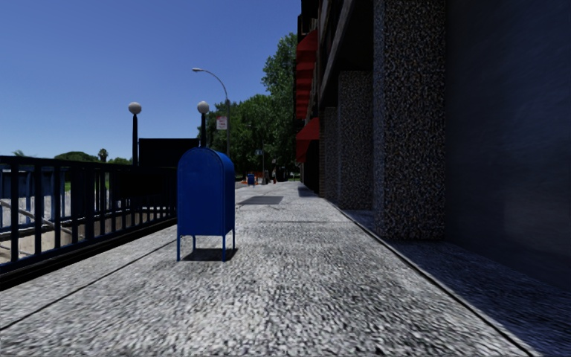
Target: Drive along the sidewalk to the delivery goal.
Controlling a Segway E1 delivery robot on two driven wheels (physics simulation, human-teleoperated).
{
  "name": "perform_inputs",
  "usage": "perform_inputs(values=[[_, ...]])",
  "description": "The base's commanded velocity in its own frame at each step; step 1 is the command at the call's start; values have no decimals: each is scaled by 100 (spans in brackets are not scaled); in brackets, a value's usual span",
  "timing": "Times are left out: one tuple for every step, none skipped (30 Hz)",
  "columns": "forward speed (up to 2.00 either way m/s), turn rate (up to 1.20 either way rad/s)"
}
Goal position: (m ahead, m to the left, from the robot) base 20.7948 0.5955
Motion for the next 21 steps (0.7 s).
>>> perform_inputs(values=[[200,0],[200,0],[200,0],[200,0],[200,0],[200,0],[200,0],[200,0],[200,0],[200,0],[200,0],[200,0],[200,0],[200,0],[200,0],[200,0],[200,0],[200,0],[200,0],[200,0],[200,0]])
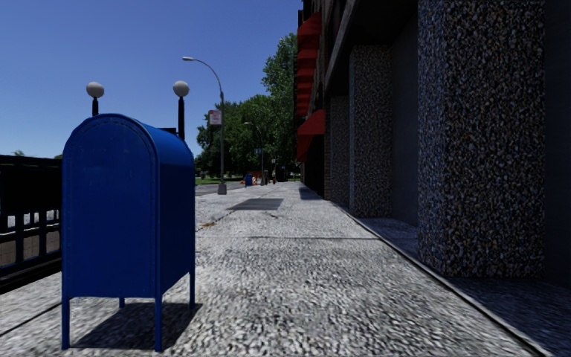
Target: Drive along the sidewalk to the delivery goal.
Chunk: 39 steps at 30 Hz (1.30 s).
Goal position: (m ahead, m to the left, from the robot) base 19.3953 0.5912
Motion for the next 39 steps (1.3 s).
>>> perform_inputs(values=[[200,0],[200,0],[200,0],[200,0],[200,0],[200,0],[200,0],[200,0],[200,0],[200,0],[200,0],[200,0],[200,0],[200,0],[200,0],[200,0],[200,0],[200,0],[200,0],[200,0],[200,0],[200,0],[200,0],[200,0],[200,0],[200,0],[200,0],[200,0],[200,0],[200,0],[200,0],[200,0],[200,0],[200,0],[200,0],[200,0],[200,0],[200,0],[200,0]])
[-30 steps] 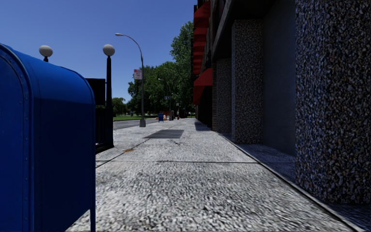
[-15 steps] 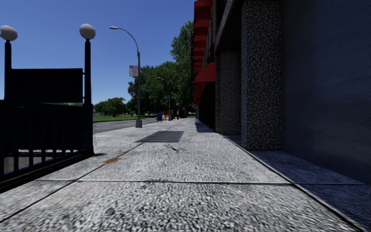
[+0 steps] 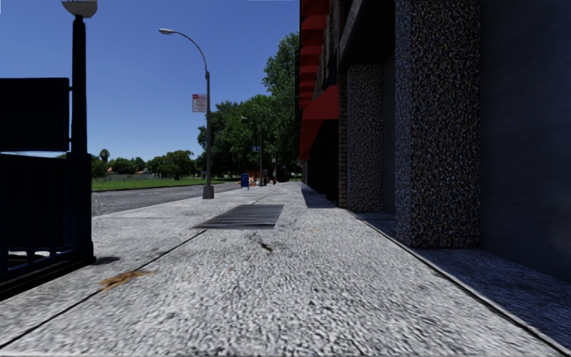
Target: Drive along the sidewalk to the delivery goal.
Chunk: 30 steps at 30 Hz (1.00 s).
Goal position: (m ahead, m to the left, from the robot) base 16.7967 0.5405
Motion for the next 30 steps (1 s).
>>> perform_inputs(values=[[200,0],[200,0],[200,0],[200,0],[200,0],[200,0],[200,0],[200,0],[200,0],[200,0],[200,0],[200,0],[200,0],[200,0],[200,0],[200,4],[200,4],[200,7],[200,16],[200,19],[200,20],[200,21],[200,21],[200,21],[200,24],[200,27],[200,31],[200,31],[200,33],[200,33]])
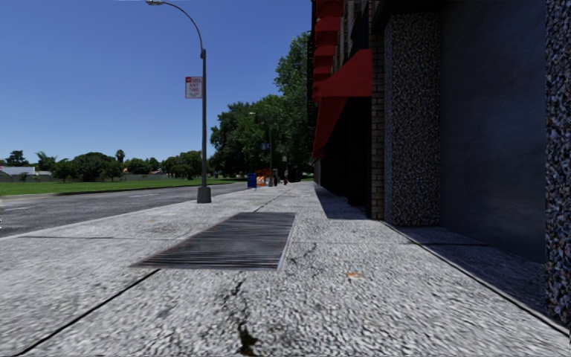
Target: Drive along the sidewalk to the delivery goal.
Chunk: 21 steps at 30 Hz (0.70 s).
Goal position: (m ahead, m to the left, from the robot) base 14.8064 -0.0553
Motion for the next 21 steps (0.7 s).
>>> perform_inputs(values=[[200,33],[200,33],[200,33],[200,33],[200,33],[200,33],[200,33],[200,33],[200,25],[200,14],[200,10],[200,1],[200,1],[200,0],[200,0],[200,0],[200,0],[200,0],[200,0],[200,0],[200,0]])
